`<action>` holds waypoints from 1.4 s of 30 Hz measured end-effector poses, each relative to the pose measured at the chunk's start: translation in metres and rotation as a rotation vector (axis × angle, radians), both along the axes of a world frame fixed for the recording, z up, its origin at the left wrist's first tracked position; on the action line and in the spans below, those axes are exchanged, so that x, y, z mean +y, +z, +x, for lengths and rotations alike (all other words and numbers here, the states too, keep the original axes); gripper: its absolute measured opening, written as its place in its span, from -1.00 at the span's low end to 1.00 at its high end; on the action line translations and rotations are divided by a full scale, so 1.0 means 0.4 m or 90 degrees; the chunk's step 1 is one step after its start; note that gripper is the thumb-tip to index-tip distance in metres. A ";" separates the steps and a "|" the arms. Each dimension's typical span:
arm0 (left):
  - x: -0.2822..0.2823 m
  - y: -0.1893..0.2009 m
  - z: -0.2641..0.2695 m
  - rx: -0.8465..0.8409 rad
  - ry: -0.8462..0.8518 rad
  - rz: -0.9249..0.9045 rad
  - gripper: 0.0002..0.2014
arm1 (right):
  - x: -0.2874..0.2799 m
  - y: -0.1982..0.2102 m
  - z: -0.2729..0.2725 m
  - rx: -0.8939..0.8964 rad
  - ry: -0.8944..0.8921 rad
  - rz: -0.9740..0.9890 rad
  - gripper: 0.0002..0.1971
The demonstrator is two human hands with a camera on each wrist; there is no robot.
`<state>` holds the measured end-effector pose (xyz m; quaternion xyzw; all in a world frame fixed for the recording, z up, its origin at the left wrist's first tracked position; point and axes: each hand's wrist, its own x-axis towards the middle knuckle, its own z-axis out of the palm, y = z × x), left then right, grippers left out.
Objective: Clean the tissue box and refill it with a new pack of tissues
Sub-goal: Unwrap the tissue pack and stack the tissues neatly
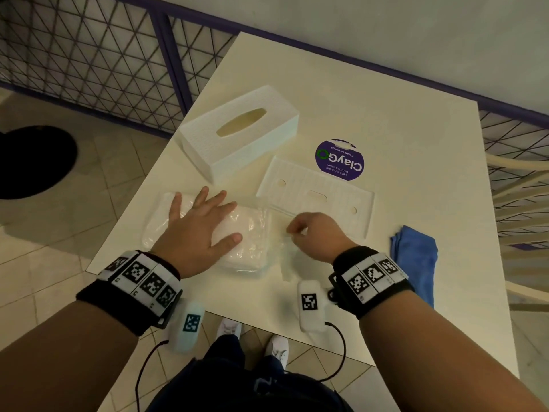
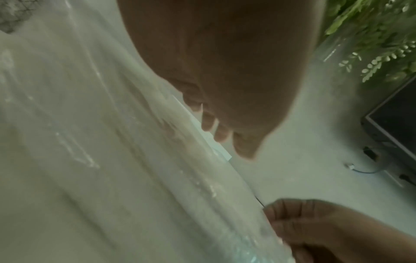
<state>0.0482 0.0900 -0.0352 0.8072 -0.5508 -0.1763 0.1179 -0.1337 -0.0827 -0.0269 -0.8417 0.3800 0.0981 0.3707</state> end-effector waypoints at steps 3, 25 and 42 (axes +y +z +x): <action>0.003 -0.014 0.006 -0.056 0.082 0.002 -0.26 | 0.003 0.007 0.044 -0.079 -0.080 -0.016 -0.77; 0.026 -0.065 0.005 -0.053 0.147 0.017 -0.34 | 0.071 0.021 0.163 -0.078 -0.026 -0.079 -0.73; 0.048 -0.066 0.007 -0.077 0.148 0.022 -0.27 | 0.039 0.053 0.082 -0.109 -0.417 0.276 -0.61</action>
